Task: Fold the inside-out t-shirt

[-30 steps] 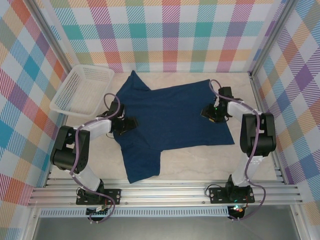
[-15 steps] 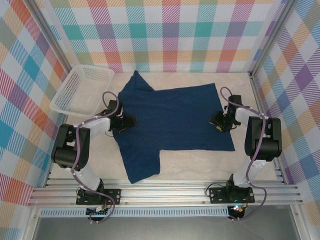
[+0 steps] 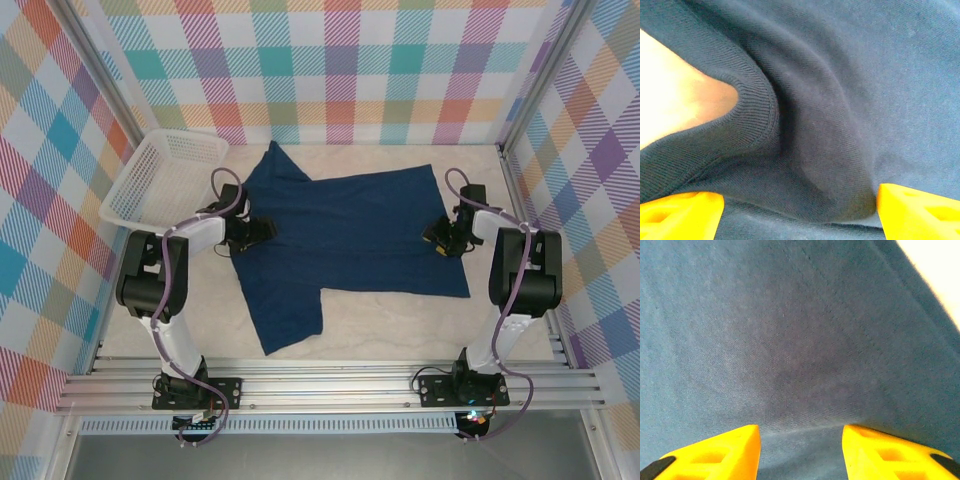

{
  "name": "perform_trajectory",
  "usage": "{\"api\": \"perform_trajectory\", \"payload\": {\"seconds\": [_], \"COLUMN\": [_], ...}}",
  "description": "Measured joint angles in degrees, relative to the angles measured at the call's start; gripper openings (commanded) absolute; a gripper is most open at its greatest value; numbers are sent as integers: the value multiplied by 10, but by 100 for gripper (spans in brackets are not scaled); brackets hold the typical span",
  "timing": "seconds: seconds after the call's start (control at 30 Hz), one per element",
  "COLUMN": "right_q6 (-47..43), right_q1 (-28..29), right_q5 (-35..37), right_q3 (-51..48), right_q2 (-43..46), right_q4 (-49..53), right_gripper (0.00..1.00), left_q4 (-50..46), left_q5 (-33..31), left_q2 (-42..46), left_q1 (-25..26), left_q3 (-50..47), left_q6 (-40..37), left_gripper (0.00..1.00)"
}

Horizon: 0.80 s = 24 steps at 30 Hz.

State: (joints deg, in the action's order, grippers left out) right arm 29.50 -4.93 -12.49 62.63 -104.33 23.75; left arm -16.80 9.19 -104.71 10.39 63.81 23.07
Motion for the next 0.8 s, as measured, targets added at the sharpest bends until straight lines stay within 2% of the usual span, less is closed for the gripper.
{"api": "perform_trajectory", "payload": {"seconds": [0.23,0.4,0.57,0.8], "right_q6": [-9,-17,2,47], "right_q1": [12,56,68,65], "right_q5": [-16,-32,-49,-49], "right_q3": [0,30,133,243], "right_q2": [44,54,-37,-186], "right_q4": [-9,-48,-111,-162], "right_gripper": [51,53,51,50], "left_q4": [-18,-31,-7,39], "left_q5": [-10,-16,-15,-15], "left_q2": [85,99,73,-69], "left_q1": [-5,-5,-5,-5], "left_q3": [-93,-85,-2,149], "left_q6": [0,0,5,9], "left_gripper": [82,82,82,81]}}
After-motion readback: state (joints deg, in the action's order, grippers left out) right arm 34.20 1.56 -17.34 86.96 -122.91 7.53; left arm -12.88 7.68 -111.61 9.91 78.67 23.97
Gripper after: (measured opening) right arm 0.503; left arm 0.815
